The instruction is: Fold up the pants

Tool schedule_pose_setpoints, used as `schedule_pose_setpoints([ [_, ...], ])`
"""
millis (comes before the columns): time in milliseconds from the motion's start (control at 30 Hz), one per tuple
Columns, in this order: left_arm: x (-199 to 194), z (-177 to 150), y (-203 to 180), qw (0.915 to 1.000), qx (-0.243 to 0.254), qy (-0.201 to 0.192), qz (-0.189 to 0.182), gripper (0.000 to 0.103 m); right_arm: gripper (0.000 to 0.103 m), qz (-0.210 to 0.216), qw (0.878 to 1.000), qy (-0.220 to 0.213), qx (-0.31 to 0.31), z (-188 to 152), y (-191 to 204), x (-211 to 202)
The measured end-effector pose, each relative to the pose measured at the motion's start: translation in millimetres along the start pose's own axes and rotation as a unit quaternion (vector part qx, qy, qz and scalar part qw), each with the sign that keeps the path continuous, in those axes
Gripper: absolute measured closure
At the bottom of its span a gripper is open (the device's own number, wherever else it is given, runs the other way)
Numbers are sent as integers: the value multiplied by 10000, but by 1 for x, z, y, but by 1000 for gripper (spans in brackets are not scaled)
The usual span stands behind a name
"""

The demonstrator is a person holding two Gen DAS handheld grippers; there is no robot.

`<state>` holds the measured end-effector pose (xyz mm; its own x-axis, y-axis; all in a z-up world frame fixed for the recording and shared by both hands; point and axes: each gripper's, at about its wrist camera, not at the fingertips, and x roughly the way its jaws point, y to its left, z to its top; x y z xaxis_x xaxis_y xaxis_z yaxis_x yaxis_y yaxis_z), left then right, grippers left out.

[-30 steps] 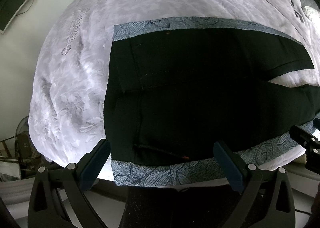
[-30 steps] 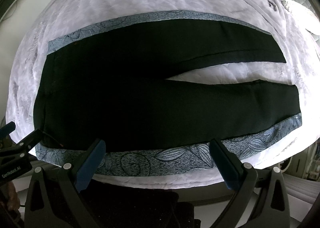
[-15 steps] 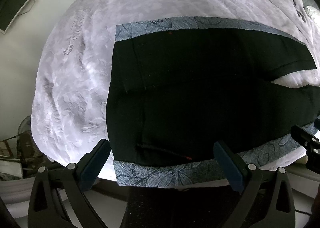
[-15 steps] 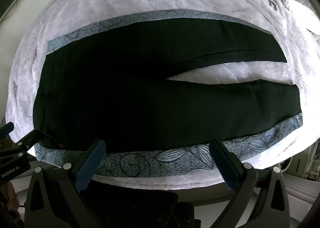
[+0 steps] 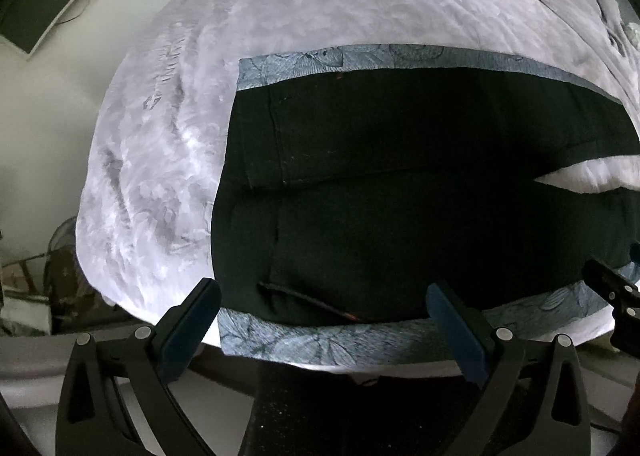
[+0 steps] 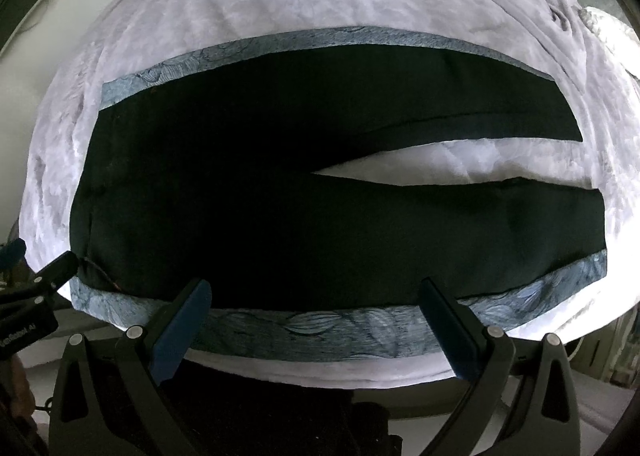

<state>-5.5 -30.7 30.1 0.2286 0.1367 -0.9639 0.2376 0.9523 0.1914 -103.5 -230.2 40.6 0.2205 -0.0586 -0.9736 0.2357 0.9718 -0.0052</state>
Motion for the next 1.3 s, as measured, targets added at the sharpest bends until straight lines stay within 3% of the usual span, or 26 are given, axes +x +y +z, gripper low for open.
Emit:
schedule_pose_setpoints([
  [467, -27, -22, -32, 9980, -583, -116, 210, 0, 0, 11, 9990, -49, -433, -4, -48, -14],
  [767, -28, -28, -27, 9972, -659, -127, 317, 0, 0, 54, 9984, -69, -552, -7, -47, -14],
  [967, -6, -33, -19, 9986, -529, -45, 80, 0, 0, 82, 9990, -65, -424, -14, -37, -6],
  [1067, 15, -37, -6, 9980, -583, -35, -250, 0, 0, 574, 9982, -64, -169, -19, -35, 7],
  [1167, 48, -44, 14, 9950, -788, 231, -572, 0, 3, 1650, 9855, 97, 388, -29, -40, 28],
  [1200, 57, -46, 20, 9933, -878, 344, -661, 0, 9, 2215, 9722, 252, 721, -38, -45, 43],
  [1233, 68, -49, 29, 9898, -1023, 485, -866, 0, 31, 2420, 9659, 332, 862, -42, -47, 49],
  [1267, 75, -52, 36, 9863, -1147, 560, -1041, 0, 45, 2803, 9510, 544, 1187, -53, -53, 65],
  [1300, 83, -56, 45, 9819, -1297, 596, -1243, 0, 46, 2960, 9433, 649, 1356, -62, -56, 73],
])
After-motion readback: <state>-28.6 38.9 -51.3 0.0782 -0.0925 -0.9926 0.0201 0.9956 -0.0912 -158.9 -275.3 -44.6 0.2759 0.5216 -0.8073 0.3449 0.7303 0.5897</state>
